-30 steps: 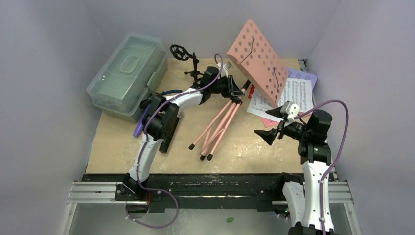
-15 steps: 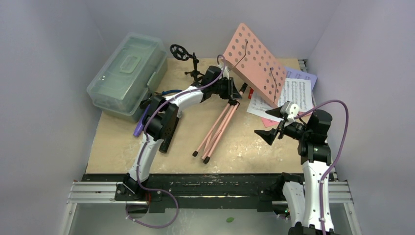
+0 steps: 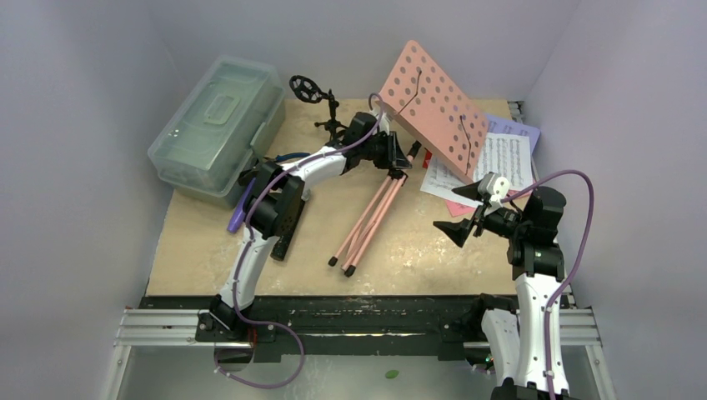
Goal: Pack up the instrument practice props
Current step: Place the music stand at the center of the board.
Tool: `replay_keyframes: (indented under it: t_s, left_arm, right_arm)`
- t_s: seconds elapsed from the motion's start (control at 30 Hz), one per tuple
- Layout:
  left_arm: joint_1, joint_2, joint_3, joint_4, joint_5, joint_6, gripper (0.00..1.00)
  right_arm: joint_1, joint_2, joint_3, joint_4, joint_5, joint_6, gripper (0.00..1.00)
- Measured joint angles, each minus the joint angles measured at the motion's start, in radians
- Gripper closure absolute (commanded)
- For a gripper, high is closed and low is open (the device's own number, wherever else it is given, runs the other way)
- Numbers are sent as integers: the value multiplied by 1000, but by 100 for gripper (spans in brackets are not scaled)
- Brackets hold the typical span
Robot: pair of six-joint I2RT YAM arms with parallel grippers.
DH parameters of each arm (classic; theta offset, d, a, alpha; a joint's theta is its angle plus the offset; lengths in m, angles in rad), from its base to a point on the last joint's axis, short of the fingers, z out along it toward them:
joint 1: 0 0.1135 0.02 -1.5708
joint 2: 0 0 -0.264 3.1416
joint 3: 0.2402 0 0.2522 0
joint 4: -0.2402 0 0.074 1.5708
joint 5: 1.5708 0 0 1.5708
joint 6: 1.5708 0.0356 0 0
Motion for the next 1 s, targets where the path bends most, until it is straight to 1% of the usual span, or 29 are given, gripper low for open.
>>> replay_keyframes:
  t_s: [0.2,0.37,0.53,0.73,0.93,1.0]
  left_arm:
    - [23,26,-55,112,53,-105,92]
    - [42,60,-80,188,92,-211,83]
    - [41,62,-87,203,90,-254,76]
    - [42,62,-106,213,52,-314,70]
    - [47,62,-124,216,27,-421,63]
    - [48,62,-142,244,24,-468,62]
  right_arm:
    - [0,0,0,0,0,0,1]
    - [0,0,0,0,0,0,1]
    - [0,0,0,0,0,0,1]
    - [0,0,0,0,0,0,1]
    - [0,0,0,0,0,0,1]
    - [0,0,0,0,0,0,1]
